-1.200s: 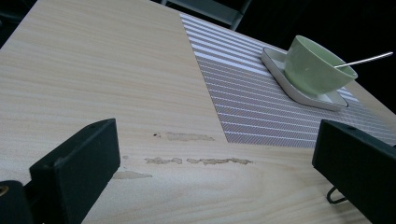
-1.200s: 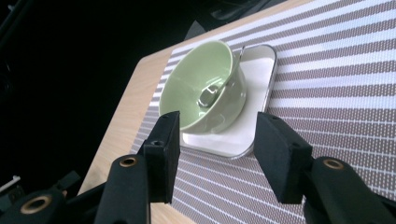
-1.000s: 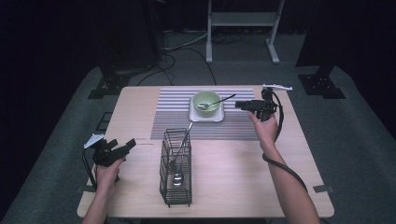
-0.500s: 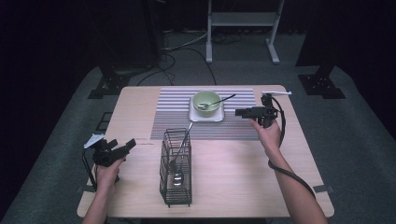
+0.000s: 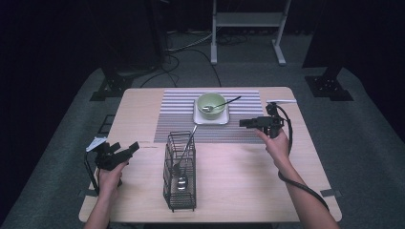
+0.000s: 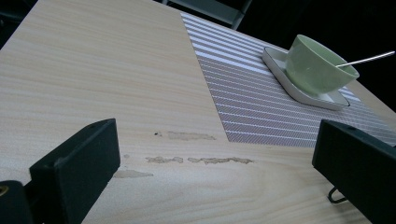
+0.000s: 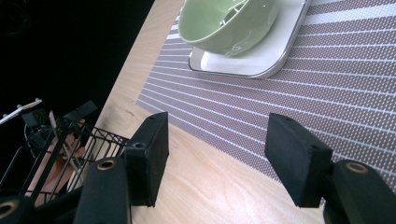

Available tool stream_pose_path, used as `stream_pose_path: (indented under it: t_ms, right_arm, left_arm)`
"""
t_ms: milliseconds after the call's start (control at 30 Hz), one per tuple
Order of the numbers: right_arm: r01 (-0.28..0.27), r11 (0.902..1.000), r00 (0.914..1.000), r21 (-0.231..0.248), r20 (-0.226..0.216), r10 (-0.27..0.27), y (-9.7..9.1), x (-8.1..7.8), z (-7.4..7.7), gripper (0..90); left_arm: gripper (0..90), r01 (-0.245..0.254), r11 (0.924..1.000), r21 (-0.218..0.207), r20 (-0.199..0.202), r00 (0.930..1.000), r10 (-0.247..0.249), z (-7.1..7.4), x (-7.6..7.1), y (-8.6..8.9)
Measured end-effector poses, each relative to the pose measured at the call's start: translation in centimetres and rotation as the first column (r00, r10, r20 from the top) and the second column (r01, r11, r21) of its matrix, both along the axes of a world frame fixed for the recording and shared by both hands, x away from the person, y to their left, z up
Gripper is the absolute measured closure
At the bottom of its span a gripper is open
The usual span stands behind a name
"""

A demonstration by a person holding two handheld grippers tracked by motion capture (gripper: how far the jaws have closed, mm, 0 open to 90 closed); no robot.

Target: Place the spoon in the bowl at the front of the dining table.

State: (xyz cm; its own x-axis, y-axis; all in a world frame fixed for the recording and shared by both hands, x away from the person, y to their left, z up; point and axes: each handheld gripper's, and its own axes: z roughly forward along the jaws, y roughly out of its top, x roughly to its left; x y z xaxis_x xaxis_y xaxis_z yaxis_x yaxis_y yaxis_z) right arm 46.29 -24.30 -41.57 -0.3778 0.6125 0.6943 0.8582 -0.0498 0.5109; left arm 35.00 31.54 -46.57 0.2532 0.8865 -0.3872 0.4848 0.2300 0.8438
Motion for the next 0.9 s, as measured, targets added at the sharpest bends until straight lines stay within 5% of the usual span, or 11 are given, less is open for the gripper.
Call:
stream_pose_path:
  t_ms: [900]
  right_arm:
    - [-0.061, 0.9978, 0.9981, 0.027, 0.009, 0.061, -0.2, -3.9, -1.1, 38.7]
  left_arm:
    - [0.0, -0.003, 1.0000, -0.002, 0.000, 1.0000, 0.003, 0.0, 0.0, 0.0]
